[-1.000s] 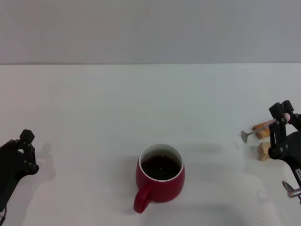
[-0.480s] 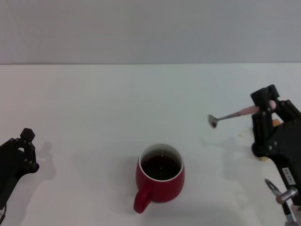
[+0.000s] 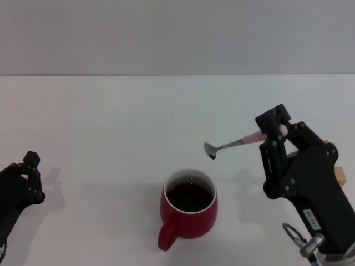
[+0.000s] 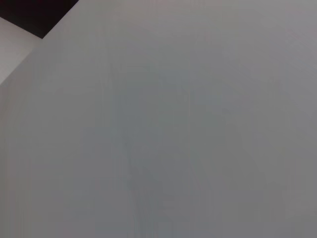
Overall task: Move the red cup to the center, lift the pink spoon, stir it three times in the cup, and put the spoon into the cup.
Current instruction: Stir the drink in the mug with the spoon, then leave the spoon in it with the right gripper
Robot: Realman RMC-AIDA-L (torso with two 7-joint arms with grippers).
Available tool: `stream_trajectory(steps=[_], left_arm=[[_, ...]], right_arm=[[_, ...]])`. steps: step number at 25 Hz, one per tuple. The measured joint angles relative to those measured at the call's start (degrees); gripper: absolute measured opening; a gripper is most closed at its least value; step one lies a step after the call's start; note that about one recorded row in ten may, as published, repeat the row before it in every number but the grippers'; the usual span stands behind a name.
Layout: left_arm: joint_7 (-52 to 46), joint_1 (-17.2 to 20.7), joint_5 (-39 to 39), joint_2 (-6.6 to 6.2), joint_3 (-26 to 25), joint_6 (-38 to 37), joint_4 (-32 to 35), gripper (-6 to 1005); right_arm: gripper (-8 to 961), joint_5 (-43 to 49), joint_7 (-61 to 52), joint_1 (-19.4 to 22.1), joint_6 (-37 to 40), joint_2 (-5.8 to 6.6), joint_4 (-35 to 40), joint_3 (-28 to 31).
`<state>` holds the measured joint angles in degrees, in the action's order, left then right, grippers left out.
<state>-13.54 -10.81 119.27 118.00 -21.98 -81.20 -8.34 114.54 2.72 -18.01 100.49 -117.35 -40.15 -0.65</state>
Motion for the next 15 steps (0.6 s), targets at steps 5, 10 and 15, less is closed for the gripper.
stream_trajectory(steps=[5, 10, 15], left_arm=[[0.0, 0.1, 0.0, -0.03, 0.0, 0.0, 0.1, -1], [0.0, 0.5, 0.0, -0.05, 0.0, 0.0, 0.2, -1], [0.0, 0.8, 0.0, -0.06, 0.0, 0.0, 0.2, -1]], right_arm=[[26, 0.3, 0.0, 0.9, -1.8, -0.64, 0.0, -0.5], [27, 0.3, -0.1, 1.2, -4.2, -0.88, 0.3, -0.6], [26, 0.3, -0.1, 1.3, -6.4, -1.03, 0.4, -0.6]])
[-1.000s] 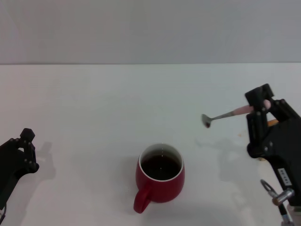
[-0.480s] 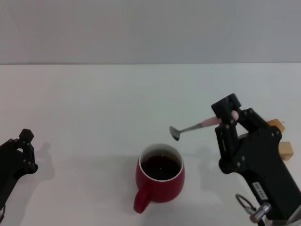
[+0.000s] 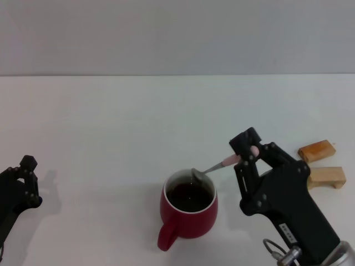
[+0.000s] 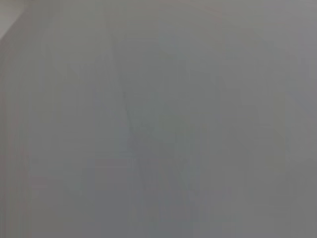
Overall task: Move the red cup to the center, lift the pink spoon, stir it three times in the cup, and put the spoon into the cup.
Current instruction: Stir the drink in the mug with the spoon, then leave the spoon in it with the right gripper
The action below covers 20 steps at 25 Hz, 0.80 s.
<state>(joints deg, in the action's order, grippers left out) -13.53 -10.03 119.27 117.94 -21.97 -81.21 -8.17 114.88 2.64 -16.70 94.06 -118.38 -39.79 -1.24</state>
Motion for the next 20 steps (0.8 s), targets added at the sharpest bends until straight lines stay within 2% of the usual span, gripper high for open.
stream_trajectory(steps=[14, 20], left_arm=[[0.0, 0.4, 0.0, 0.10, 0.0, -0.2, 0.0, -1], [0.0, 0.7, 0.0, 0.10, 0.0, -0.6, -0.1, -1]], right_arm=[[26, 0.0, -0.1, 0.3, -5.5, -0.46, 0.4, -0.3], [26, 0.0, -0.1, -0.8, -8.6, -0.65, 0.5, -0.3]])
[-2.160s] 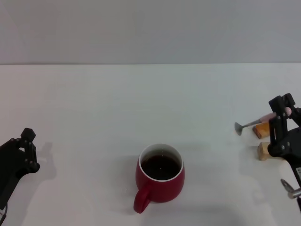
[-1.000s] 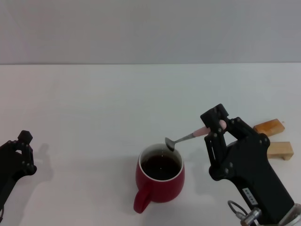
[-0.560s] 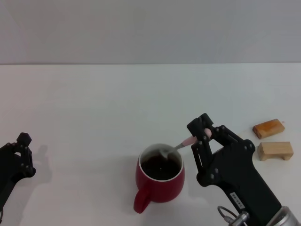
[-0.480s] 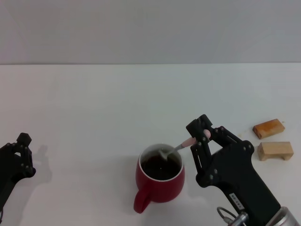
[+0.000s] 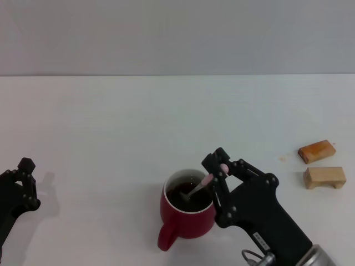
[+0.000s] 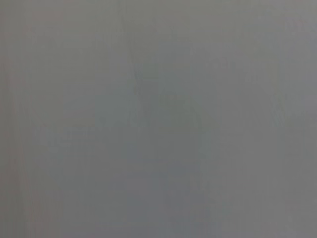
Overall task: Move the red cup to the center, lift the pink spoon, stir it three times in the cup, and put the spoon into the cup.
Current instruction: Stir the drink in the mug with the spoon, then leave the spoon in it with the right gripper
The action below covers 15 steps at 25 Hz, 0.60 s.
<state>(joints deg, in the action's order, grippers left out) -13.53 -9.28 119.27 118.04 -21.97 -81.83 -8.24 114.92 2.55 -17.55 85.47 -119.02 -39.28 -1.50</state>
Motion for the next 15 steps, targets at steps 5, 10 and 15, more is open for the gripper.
stream_trajectory(steps=[5, 10, 15], left_arm=[[0.0, 0.4, 0.0, -0.02, 0.0, -0.7, -0.2, -1], [0.0, 0.6, 0.0, -0.08, -0.1, -0.8, -0.1, -1], [0.0, 0.6, 0.0, -0.09, -0.2, -0.8, -0.1, -1]], right_arm=[[27, 0.0, 0.0, -1.1, -1.4, -0.14, 0.0, 0.0], [27, 0.0, -0.1, -2.0, -3.3, -0.29, 0.1, 0.2], [26, -0.1, -0.1, -3.2, -5.5, -0.46, 0.2, 0.6]])
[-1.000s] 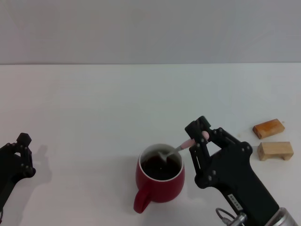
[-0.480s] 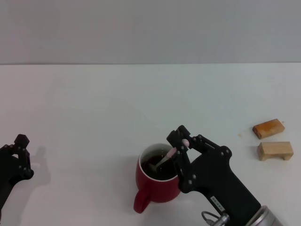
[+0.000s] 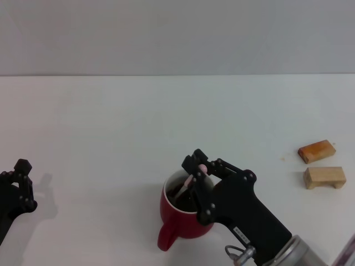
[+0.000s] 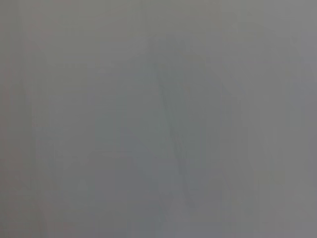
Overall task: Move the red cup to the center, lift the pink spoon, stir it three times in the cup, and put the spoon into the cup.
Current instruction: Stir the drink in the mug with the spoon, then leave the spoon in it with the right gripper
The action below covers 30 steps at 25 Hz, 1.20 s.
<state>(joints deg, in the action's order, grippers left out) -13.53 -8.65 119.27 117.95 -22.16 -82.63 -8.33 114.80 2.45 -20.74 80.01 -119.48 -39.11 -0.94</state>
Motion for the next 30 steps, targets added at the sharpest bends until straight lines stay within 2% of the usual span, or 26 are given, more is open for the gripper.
stream_trajectory(steps=[17, 24, 30], left_arm=[[0.0, 0.0, -0.4, 0.00, -0.3, 0.5, 0.3, -1], [0.0, -0.3, -0.4, 0.04, -0.2, 0.8, 0.8, -1], [0.0, -0.4, -0.4, 0.11, -0.2, 1.3, 0.8, -1]], right_arm=[[26, 0.1, -1.4, -3.5, -6.2, -0.28, 1.4, 2.8], [26, 0.1, -1.3, -3.2, -5.8, -0.08, 2.7, 4.1], [26, 0.2, -1.3, -1.1, -4.1, 0.26, 3.5, 5.2]])
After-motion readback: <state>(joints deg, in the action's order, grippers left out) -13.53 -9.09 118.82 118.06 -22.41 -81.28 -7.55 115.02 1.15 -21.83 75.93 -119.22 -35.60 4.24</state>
